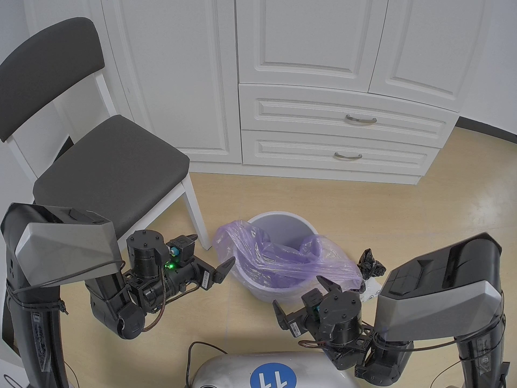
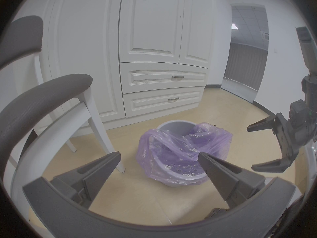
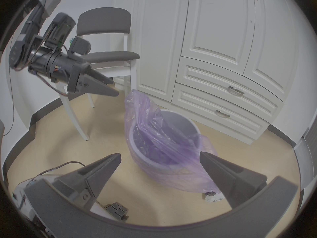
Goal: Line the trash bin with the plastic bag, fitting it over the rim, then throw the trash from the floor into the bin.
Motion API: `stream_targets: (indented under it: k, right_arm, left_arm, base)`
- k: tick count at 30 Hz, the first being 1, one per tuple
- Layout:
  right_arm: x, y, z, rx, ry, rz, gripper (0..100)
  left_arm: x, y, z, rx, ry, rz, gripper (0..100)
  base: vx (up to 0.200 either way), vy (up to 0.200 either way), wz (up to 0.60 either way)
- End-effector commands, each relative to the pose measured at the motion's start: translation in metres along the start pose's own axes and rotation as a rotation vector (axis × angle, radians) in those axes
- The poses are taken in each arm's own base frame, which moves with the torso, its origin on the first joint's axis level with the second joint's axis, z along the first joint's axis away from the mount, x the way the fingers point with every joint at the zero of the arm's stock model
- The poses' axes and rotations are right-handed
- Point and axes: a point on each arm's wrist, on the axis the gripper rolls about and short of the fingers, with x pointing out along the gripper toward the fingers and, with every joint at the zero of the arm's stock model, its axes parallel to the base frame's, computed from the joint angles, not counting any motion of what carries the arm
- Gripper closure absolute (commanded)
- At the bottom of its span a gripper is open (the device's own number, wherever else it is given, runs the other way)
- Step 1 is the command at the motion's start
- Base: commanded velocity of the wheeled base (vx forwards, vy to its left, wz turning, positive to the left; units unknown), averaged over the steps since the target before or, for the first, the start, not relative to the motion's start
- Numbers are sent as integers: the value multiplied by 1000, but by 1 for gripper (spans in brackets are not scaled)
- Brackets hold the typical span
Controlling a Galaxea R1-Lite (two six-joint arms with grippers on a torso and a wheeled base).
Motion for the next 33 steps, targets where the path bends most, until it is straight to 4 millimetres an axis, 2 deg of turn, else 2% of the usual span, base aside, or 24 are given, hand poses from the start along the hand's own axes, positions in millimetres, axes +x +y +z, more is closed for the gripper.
stream_targets:
  k: [1,7,13,17,20,22,27,33]
  right_arm:
    - [12,18,-11,-7,-10,20,0]
    - [50,41,-1,23,-115,-60,0]
    - [69,55,11,-52,-192,-79,0]
    - [82,63,6,-121,-208,-91,0]
    - [84,64,5,-132,-209,-94,0]
    - [90,63,6,-152,-222,-110,0]
    - [107,59,12,-131,-247,-146,0]
    - [121,55,7,-139,-221,-164,0]
  left_arm:
    - [-5,2,3,45,-7,8,0]
    - [-12,10,1,153,-24,42,0]
    - [-21,14,10,174,-45,54,0]
    - [-30,18,23,177,-79,74,0]
    - [-32,19,26,178,-88,78,0]
    - [-38,20,33,179,-107,81,0]
    - [-39,24,35,181,-115,101,0]
    - [-45,30,42,182,-136,124,0]
  base:
    - [0,0,0]
    - [0,0,0]
    - [0,0,0]
    - [0,0,0]
    - [0,0,0]
    - [0,0,0]
    - [0,0,0]
    - [0,0,0]
